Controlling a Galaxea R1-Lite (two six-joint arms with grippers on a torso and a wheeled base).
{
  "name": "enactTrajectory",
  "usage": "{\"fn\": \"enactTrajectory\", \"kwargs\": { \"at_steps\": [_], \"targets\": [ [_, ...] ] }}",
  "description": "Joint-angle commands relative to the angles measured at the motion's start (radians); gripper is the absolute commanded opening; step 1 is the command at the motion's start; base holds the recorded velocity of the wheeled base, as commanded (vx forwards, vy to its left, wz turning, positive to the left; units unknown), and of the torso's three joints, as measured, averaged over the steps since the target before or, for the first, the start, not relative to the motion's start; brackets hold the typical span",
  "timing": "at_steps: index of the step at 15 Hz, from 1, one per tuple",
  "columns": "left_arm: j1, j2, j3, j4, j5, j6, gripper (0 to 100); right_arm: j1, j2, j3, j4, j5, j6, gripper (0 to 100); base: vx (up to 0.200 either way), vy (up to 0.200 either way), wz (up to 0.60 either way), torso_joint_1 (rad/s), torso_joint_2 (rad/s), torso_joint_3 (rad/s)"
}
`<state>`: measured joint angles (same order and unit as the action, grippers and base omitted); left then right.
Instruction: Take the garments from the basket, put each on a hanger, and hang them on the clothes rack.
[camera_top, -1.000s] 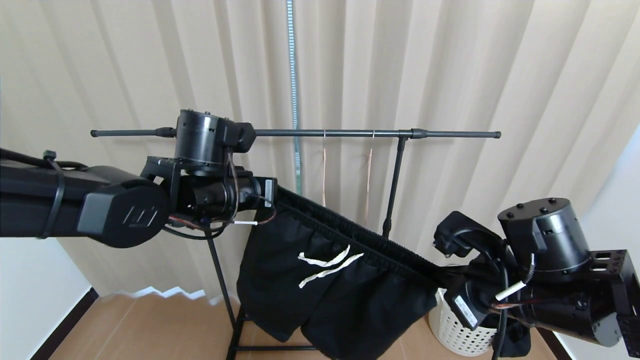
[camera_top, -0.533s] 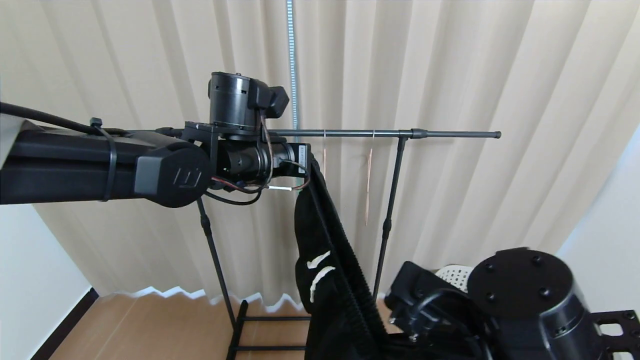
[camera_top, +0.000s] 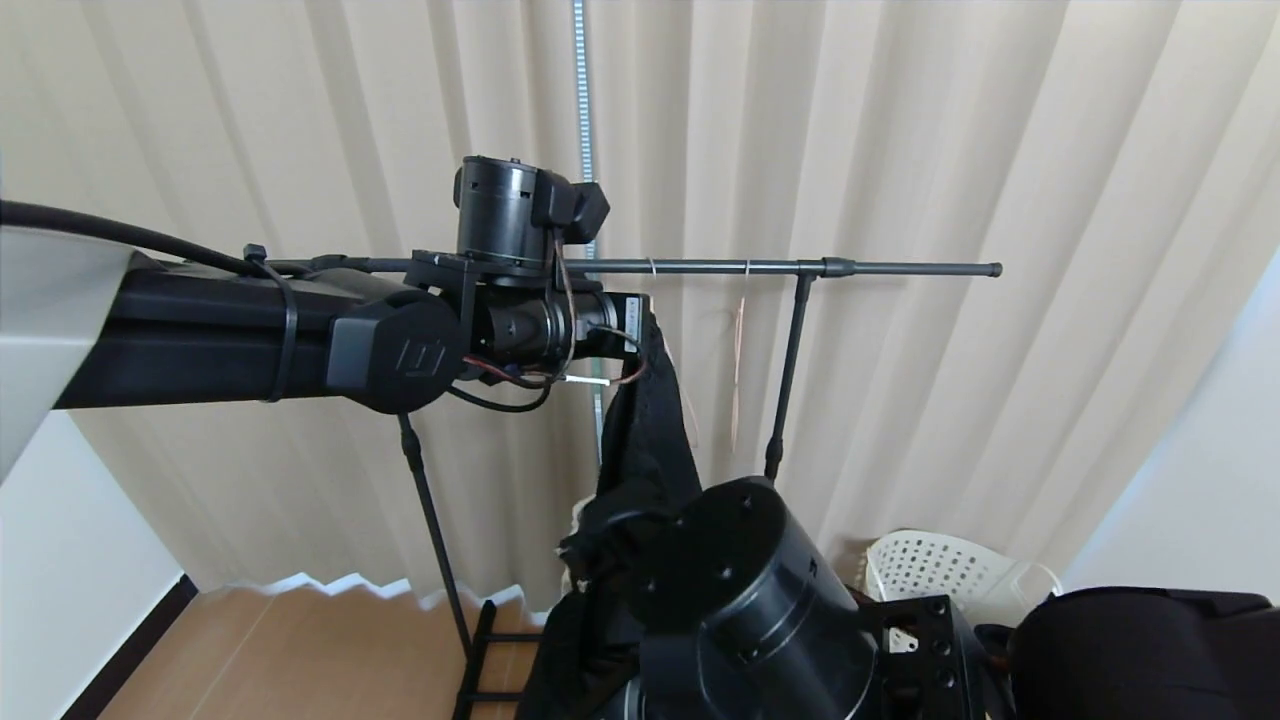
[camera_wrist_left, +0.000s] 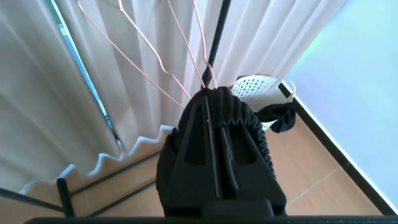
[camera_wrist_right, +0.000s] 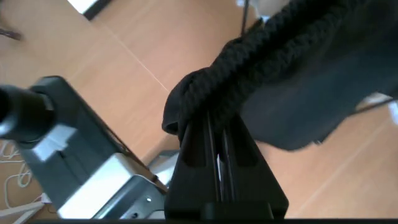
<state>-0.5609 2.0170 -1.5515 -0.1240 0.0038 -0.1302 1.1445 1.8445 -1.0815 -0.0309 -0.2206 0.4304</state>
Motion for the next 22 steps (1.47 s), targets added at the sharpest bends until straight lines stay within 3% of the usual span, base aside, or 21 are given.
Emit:
{"fn": "enactTrajectory", "kwargs": {
  "at_steps": [1, 4, 7, 8, 10, 13, 15, 19, 20, 22],
  "targets": [
    [0.012, -0.003, -0.002, 0.024, 0.002, 0.003, 0, -0.08, -0.048, 0.038, 0.045, -0.006, -0.012, 0, 0.0, 0.0, 0.0, 0.0, 0.0, 0.0],
    [0.058, -0.052, 0.011, 0.116, 0.018, 0.047, 0, -0.284, -0.129, 0.143, 0.083, -0.011, -0.179, 0, 0.0, 0.0, 0.0, 0.0, 0.0, 0.0],
    [0.128, -0.181, 0.177, 0.159, 0.019, 0.153, 0, -0.523, -0.111, 0.137, 0.068, -0.063, -0.314, 0, 0.0, 0.0, 0.0, 0.0, 0.0, 0.0],
    [0.13, -0.184, 0.182, 0.159, 0.019, 0.156, 0, -0.528, -0.106, 0.135, 0.066, -0.063, -0.318, 0, 0.0, 0.0, 0.0, 0.0, 0.0, 0.0],
    [0.119, -0.268, 0.39, 0.158, 0.022, 0.204, 0, -0.618, 0.004, 0.003, 0.009, -0.069, -0.358, 0, 0.0, 0.0, 0.0, 0.0, 0.0, 0.0],
    [0.03, -0.337, 0.556, 0.17, 0.022, 0.204, 0, -0.632, 0.159, -0.273, -0.012, -0.123, -0.349, 0, 0.0, 0.0, 0.0, 0.0, 0.0, 0.0],
    [-0.085, -0.343, 0.607, 0.201, 0.016, 0.15, 0, -0.606, 0.254, -0.463, -0.001, -0.128, -0.288, 0, 0.0, 0.0, 0.0, 0.0, 0.0, 0.0],
    [-0.241, -0.256, 0.525, 0.184, 0.005, -0.1, 0, -0.52, 0.441, -0.761, -0.003, -0.157, -0.199, 0, 0.0, 0.0, 0.0, 0.0, 0.0, 0.0],
    [-0.255, -0.241, 0.504, 0.184, 0.002, -0.126, 0, -0.512, 0.463, -0.792, -0.003, -0.158, -0.185, 0, 0.0, 0.0, 0.0, 0.0, 0.0, 0.0],
    [-0.312, -0.19, 0.409, 0.179, 0.001, -0.259, 0, -0.493, 0.498, -0.83, -0.003, -0.157, -0.145, 0, 0.0, 0.0, 0.0, 0.0, 0.0, 0.0]
  ]
}}
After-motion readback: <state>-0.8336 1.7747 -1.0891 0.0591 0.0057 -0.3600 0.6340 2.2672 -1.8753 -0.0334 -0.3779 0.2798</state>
